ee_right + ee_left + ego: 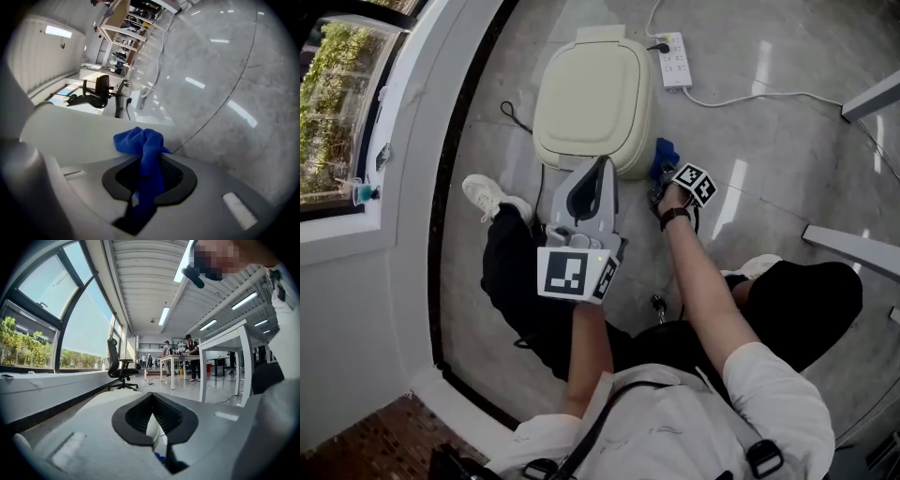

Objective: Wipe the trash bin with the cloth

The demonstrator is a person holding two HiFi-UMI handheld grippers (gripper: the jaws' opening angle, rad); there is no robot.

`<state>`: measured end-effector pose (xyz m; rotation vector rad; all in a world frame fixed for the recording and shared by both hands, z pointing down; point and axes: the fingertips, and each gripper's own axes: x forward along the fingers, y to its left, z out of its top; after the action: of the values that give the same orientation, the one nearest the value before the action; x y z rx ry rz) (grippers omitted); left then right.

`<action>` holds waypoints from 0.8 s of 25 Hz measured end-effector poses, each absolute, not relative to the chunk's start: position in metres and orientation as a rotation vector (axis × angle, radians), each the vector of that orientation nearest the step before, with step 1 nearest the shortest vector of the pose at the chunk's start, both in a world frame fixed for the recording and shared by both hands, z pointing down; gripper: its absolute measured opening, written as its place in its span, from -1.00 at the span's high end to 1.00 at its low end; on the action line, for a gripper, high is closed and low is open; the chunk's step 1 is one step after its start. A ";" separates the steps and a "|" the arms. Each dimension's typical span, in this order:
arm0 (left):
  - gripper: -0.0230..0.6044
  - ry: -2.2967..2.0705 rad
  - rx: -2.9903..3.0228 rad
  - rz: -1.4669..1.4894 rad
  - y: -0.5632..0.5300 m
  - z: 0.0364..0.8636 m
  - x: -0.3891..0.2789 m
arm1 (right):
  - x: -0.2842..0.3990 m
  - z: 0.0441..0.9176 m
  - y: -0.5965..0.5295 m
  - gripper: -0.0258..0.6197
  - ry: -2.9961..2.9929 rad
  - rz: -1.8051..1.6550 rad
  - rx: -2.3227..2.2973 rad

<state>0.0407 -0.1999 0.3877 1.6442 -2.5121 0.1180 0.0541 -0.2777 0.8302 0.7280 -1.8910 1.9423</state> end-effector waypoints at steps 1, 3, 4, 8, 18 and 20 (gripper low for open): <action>0.94 -2.504 1.656 0.117 -0.204 0.388 0.041 | 0.055 0.844 -0.277 0.73 -1.862 1.911 0.737; 0.94 -2.487 1.685 0.112 -0.212 0.386 0.042 | 0.055 0.862 -0.276 0.73 -1.822 1.870 0.731; 0.94 -2.477 1.701 0.099 -0.216 0.384 0.043 | 0.054 0.864 -0.277 0.73 -1.818 1.869 0.722; 0.94 -2.446 1.773 0.021 -0.237 0.363 0.042 | 0.043 0.802 -0.306 0.73 -1.992 1.975 0.620; 0.94 -2.468 1.839 0.027 -0.290 0.320 0.009 | 0.036 0.446 -0.360 0.73 -2.661 2.040 -0.088; 0.94 -2.470 1.822 0.039 -0.293 0.321 0.004 | 0.028 0.417 -0.336 0.73 -2.653 2.012 -0.247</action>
<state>0.0043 -0.2934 0.3206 1.8224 -2.4704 0.0395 0.0282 -0.3362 0.4171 -0.2474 -2.6530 2.0123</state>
